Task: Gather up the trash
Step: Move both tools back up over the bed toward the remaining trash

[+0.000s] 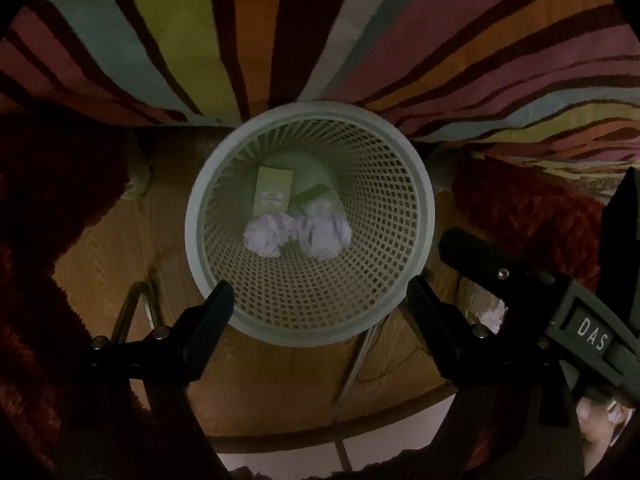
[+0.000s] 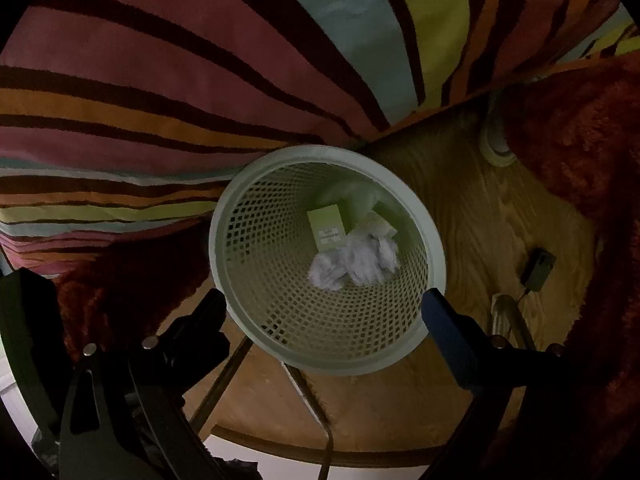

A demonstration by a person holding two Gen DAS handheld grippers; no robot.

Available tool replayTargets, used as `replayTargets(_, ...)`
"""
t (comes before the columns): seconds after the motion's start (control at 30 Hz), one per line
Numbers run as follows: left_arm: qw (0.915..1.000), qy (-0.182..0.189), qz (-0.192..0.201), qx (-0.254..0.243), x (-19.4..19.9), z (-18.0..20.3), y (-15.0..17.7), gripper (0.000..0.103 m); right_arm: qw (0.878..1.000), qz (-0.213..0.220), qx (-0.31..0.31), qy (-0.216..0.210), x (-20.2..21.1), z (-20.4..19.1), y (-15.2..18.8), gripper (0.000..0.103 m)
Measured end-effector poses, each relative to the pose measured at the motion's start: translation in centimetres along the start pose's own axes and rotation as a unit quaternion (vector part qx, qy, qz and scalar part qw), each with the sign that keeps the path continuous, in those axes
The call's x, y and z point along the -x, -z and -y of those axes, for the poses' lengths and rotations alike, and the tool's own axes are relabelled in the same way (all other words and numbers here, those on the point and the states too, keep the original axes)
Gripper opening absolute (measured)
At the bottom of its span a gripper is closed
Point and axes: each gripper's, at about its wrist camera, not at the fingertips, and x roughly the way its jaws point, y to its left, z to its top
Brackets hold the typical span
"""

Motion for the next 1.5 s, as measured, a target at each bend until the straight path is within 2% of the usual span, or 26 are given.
replayTargets(0.23,0.9996,0.010,0.025,0.012,1.6,-0.7,0.5,0.086,1.000,0.028,-0.003,-0.008,1.5,0.3,0.4,0.094)
replayTargets(0.47,0.9974,0.014,0.066,0.023,3.9,-1.2,1.2,0.086,0.996,0.083,0.030,-0.012,4.5,-0.7,1.7,0.094)
replayTargets(0.63,0.9952,0.002,0.095,0.022,5.3,-1.3,1.5,0.086,0.991,0.122,0.048,-0.007,6.4,-0.9,2.5,0.094)
replayTargets(0.8,0.9907,-0.015,0.135,0.005,7.0,-0.9,2.0,0.086,0.981,0.177,0.077,0.004,8.8,-1.8,3.3,0.094)
replayTargets(0.93,0.9831,-0.026,0.180,-0.019,9.1,-0.3,2.5,0.086,0.966,0.232,0.116,0.011,11.1,-2.8,4.0,0.094)
replayTargets(1.17,0.9663,-0.017,0.252,-0.053,12.3,0.4,3.1,0.086,0.930,0.319,0.181,0.023,14.2,-4.7,4.9,0.094)
replayTargets(1.23,0.9587,-0.020,0.275,-0.068,13.4,0.8,3.3,0.086,0.920,0.339,0.195,0.024,14.9,-5.2,5.1,0.094)
replayTargets(1.37,0.9415,-0.043,0.320,-0.097,15.1,1.8,3.5,0.086,0.910,0.357,0.211,0.021,15.6,-5.9,5.0,0.094)
replayTargets(1.5,0.9252,-0.049,0.359,-0.112,17.4,2.5,3.3,0.086,0.899,0.378,0.219,0.019,16.6,-6.4,4.6,0.094)
